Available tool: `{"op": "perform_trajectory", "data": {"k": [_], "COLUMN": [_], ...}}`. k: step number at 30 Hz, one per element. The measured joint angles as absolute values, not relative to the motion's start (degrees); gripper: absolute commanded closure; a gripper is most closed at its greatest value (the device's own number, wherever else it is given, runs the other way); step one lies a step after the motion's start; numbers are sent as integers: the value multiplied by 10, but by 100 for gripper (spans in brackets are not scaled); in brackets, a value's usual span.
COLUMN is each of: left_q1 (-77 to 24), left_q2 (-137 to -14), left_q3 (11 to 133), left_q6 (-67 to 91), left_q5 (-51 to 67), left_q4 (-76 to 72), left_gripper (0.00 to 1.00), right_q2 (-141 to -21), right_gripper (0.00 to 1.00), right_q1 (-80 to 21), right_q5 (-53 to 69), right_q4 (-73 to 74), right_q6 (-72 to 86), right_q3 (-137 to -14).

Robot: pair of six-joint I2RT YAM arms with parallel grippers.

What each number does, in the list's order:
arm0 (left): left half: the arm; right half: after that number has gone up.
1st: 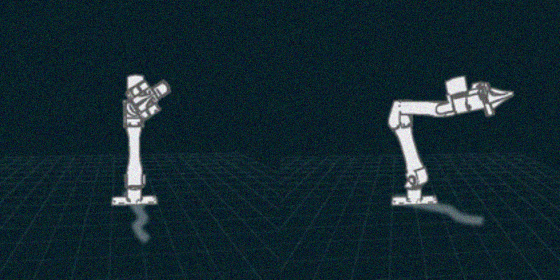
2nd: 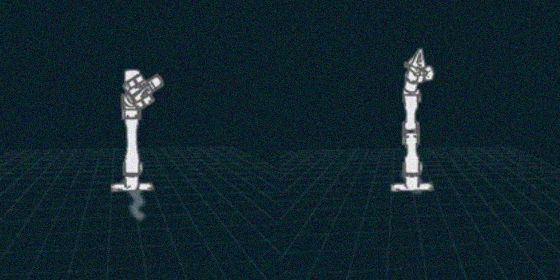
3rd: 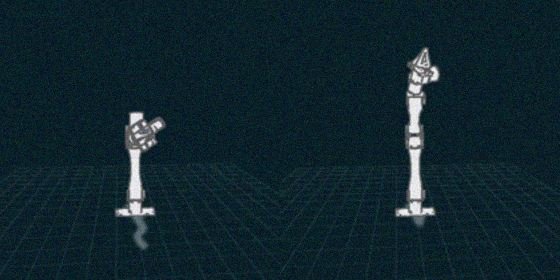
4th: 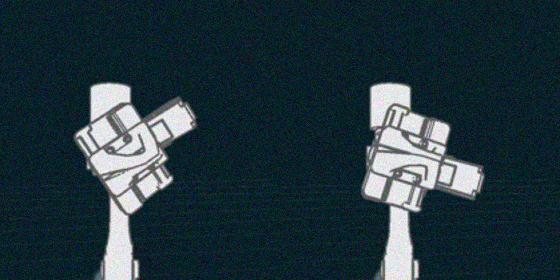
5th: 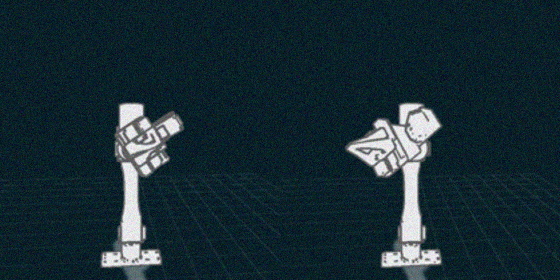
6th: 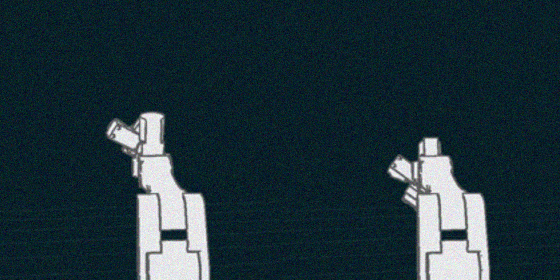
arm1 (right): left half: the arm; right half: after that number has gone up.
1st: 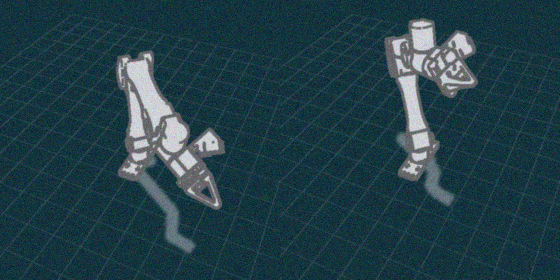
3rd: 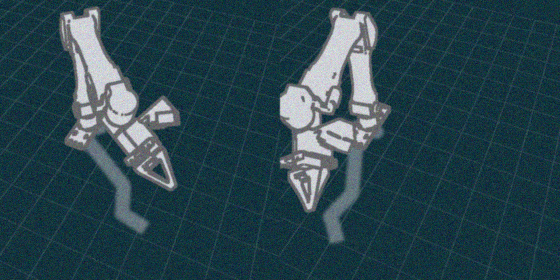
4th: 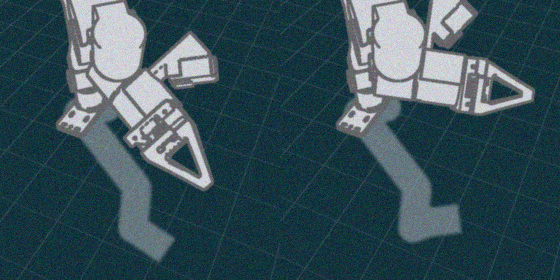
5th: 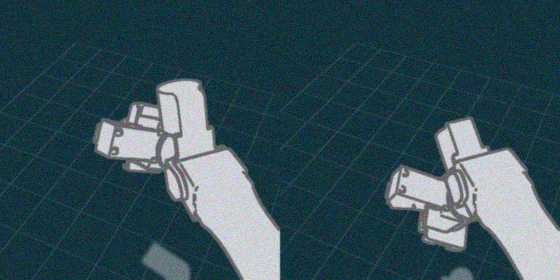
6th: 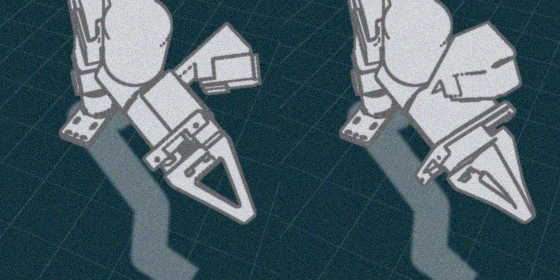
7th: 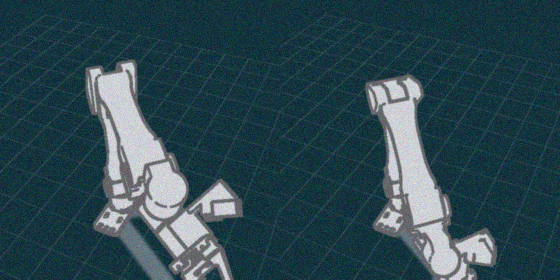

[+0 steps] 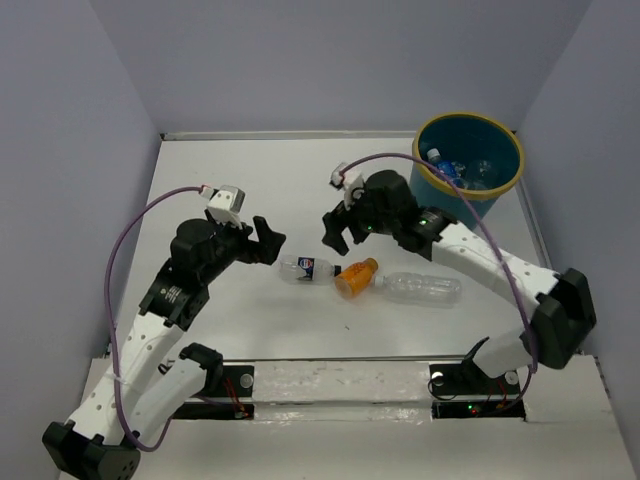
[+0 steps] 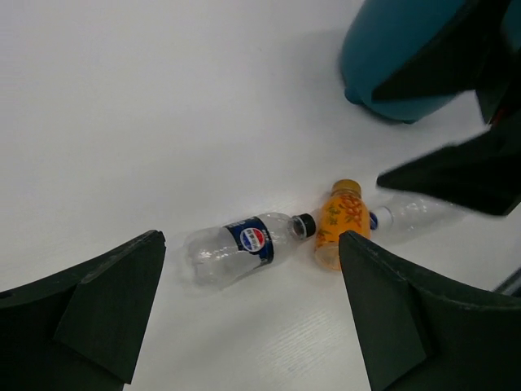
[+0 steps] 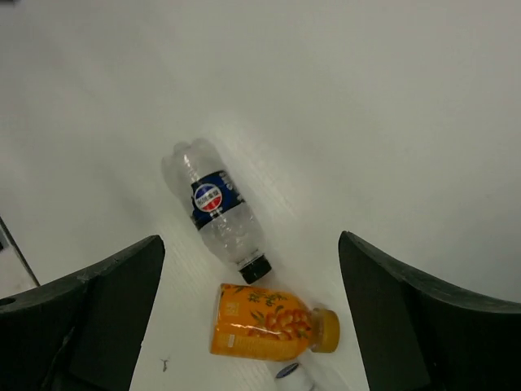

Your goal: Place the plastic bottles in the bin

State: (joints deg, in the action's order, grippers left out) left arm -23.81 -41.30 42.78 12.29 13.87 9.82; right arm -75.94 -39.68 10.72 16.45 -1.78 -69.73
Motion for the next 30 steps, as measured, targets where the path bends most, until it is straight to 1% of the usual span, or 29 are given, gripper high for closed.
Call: {"op": "perform_trajectory", "data": {"k": [4,7,9,15,18,20,22,23,24,25,26,30], "left_q1": [-218,-199,-192,-190,-190,-190,-190,-190,-190,-190,-190,-186], "left_q2": [-397,-366,-349,-347,-350,-351,-351,-351,-351,-351,-351,-351], "left_q3": [428,428,429,434,434,434,434,434,434,434,434,434], "left_q6": [137,152,164,176,178,180,180,180,180,180,180,178], "left_q5": [60,-4,-46,-78,-81,-82,-82,-82,-82,-82,-81,-63], "left_q4": [116,127,131,133,136,136,136,136,136,136,136,135], "left_gripper": [1,1,1,1,1,1,1,1,1,1,1,1], "right_q2": [-904,-977,-1020,-1128,-1162,-1185,-1201,-1207,-1213,-1214,-1214,-1212], "right_gripper": [1,0,0,2,8,14,25,36,39,46,49,53], "right_q1": [-448,-472,-482,-506,-517,-522,-523,-524,-525,-525,-525,-525], "right_q5": [152,166,171,169,166,160,150,146,140,138,135,118], "right_q4": [192,222,240,265,275,283,286,286,285,281,277,221], "right_q6": [-67,-102,-124,-169,-182,-185,-186,-186,-185,-187,-182,-172], "right_q3": [-698,-722,-761,-879,-895,-903,-912,-915,-919,-919,-919,-919]}}
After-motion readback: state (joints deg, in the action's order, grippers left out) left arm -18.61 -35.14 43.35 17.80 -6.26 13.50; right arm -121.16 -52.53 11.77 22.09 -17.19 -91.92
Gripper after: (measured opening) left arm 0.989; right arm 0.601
